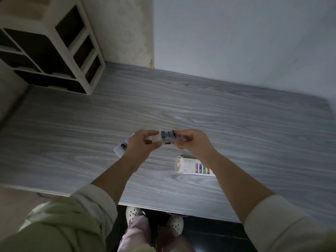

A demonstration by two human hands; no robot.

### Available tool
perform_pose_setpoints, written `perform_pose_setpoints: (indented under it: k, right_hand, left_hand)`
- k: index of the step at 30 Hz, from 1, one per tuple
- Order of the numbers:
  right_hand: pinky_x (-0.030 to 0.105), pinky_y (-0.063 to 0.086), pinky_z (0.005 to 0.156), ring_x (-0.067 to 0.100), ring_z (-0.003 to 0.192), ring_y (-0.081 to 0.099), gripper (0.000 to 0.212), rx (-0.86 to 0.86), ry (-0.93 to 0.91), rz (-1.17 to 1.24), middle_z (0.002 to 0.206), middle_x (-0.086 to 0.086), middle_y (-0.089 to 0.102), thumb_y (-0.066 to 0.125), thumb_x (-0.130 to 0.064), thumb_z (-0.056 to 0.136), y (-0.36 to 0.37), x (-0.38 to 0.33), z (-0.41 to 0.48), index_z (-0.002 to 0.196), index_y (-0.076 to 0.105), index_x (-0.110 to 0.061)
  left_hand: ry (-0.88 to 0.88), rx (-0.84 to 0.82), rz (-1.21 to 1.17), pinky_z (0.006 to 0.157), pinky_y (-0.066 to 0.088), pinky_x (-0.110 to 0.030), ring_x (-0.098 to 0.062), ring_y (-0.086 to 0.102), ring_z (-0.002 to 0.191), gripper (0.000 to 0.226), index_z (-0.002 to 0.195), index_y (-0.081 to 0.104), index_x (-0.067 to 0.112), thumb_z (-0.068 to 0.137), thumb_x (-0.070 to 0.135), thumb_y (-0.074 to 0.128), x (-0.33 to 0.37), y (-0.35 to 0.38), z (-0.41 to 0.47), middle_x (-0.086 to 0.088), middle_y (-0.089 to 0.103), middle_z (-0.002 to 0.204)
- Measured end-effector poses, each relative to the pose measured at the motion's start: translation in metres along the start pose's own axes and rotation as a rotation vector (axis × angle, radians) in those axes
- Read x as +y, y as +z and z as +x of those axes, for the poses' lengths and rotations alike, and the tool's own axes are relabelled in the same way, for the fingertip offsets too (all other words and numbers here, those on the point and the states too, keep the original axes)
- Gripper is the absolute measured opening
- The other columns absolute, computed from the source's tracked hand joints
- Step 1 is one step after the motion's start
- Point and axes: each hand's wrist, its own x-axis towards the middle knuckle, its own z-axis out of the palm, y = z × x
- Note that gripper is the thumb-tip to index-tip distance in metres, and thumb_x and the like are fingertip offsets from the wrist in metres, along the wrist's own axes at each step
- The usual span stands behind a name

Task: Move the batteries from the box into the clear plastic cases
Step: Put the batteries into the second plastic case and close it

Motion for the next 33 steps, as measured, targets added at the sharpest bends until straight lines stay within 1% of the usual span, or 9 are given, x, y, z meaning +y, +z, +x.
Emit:
perform_pose_setpoints:
  k: [3, 8, 11, 15, 21, 25, 27, 30, 33]
  right_hand:
    - [0.036, 0.056, 0.086, 0.016, 0.084, 0.069, 0.033, 0.045, -0.016, -0.119, 0.092, -0.003, 0.074, 0.068, -0.006, 0.082, 0.009, 0.002, -0.001, 0.105, 0.071, -0.03]
    - [0.014, 0.039, 0.067, -0.001, 0.068, 0.053, 0.028, 0.089, -0.108, -0.396, 0.071, -0.019, 0.058, 0.059, -0.014, 0.089, 0.019, -0.001, -0.008, 0.111, 0.069, -0.028]
    - [0.005, 0.035, 0.063, -0.005, 0.066, 0.05, 0.027, 0.134, -0.139, -0.471, 0.07, -0.021, 0.054, 0.057, -0.014, 0.09, 0.026, 0.005, -0.008, 0.112, 0.07, -0.024]
    - [0.005, 0.036, 0.063, -0.004, 0.063, 0.048, 0.027, 0.18, -0.156, -0.508, 0.067, -0.021, 0.052, 0.057, -0.014, 0.09, 0.032, 0.007, -0.005, 0.111, 0.07, -0.024]
    - [0.002, 0.037, 0.067, -0.005, 0.071, 0.053, 0.028, 0.201, -0.13, -0.497, 0.095, -0.005, 0.07, 0.059, -0.014, 0.09, 0.037, 0.015, -0.005, 0.116, 0.068, -0.019]
    - [0.006, 0.044, 0.069, 0.004, 0.084, 0.062, 0.035, 0.22, -0.056, -0.309, 0.098, -0.005, 0.066, 0.061, -0.011, 0.089, 0.038, 0.013, -0.002, 0.124, 0.057, -0.013]
    - [0.007, 0.045, 0.071, 0.006, 0.089, 0.064, 0.029, 0.204, -0.047, -0.365, 0.102, -0.004, 0.068, 0.062, -0.013, 0.088, 0.042, 0.015, 0.006, 0.117, 0.06, -0.013]
    - [0.024, 0.052, 0.082, 0.015, 0.092, 0.065, 0.022, 0.173, 0.007, -0.401, 0.1, 0.002, 0.07, 0.067, -0.014, 0.084, 0.047, 0.022, 0.013, 0.106, 0.066, -0.013]
    - [0.028, 0.052, 0.076, 0.017, 0.083, 0.064, 0.011, 0.134, 0.008, -0.482, 0.09, 0.003, 0.071, 0.068, -0.013, 0.084, 0.052, 0.031, 0.015, 0.094, 0.068, -0.013]
  left_hand:
    - [0.006, 0.009, -0.003, 0.082, 0.054, -0.03, -0.02, 0.065, 0.092, 0.037, 0.116, 0.065, 0.023, 0.081, 0.014, 0.074, -0.003, -0.001, 0.0, -0.007, 0.067, 0.104]
    - [0.022, 0.045, 0.024, 0.056, 0.046, -0.01, -0.006, 0.055, 0.068, 0.032, 0.115, 0.065, 0.022, 0.084, 0.014, 0.07, -0.008, 0.003, -0.002, 0.002, 0.063, 0.084]
    - [0.032, 0.067, 0.041, 0.058, 0.047, -0.016, -0.008, 0.054, 0.067, 0.031, 0.114, 0.065, 0.021, 0.085, 0.014, 0.069, -0.01, 0.004, 0.0, 0.002, 0.062, 0.082]
    - [0.023, 0.092, 0.038, 0.062, 0.048, -0.023, -0.012, 0.057, 0.07, 0.029, 0.113, 0.064, 0.023, 0.086, 0.016, 0.068, -0.012, 0.005, -0.001, 0.001, 0.064, 0.081]
    - [-0.034, 0.08, 0.016, 0.062, 0.043, -0.018, -0.007, 0.062, 0.073, 0.032, 0.116, 0.063, 0.023, 0.085, 0.018, 0.07, -0.021, 0.003, -0.001, -0.002, 0.068, 0.084]
    - [-0.07, 0.107, 0.085, 0.065, 0.045, -0.024, -0.011, 0.06, 0.073, 0.036, 0.115, 0.063, 0.024, 0.081, 0.021, 0.074, -0.027, 0.005, -0.002, 0.0, 0.067, 0.082]
    - [-0.074, 0.153, 0.133, 0.072, 0.049, -0.027, -0.012, 0.063, 0.081, 0.041, 0.117, 0.062, 0.022, 0.079, 0.022, 0.076, -0.032, 0.006, -0.005, 0.003, 0.067, 0.089]
    - [-0.078, 0.188, 0.232, 0.078, 0.052, -0.03, -0.012, 0.063, 0.093, 0.054, 0.125, 0.056, 0.02, 0.076, 0.026, 0.078, -0.043, 0.007, -0.01, 0.008, 0.061, 0.11]
    - [-0.12, 0.196, 0.308, 0.087, 0.053, -0.037, -0.015, 0.06, 0.097, 0.068, 0.131, 0.05, 0.017, 0.072, 0.03, 0.081, -0.054, 0.009, -0.01, 0.0, 0.058, 0.121]
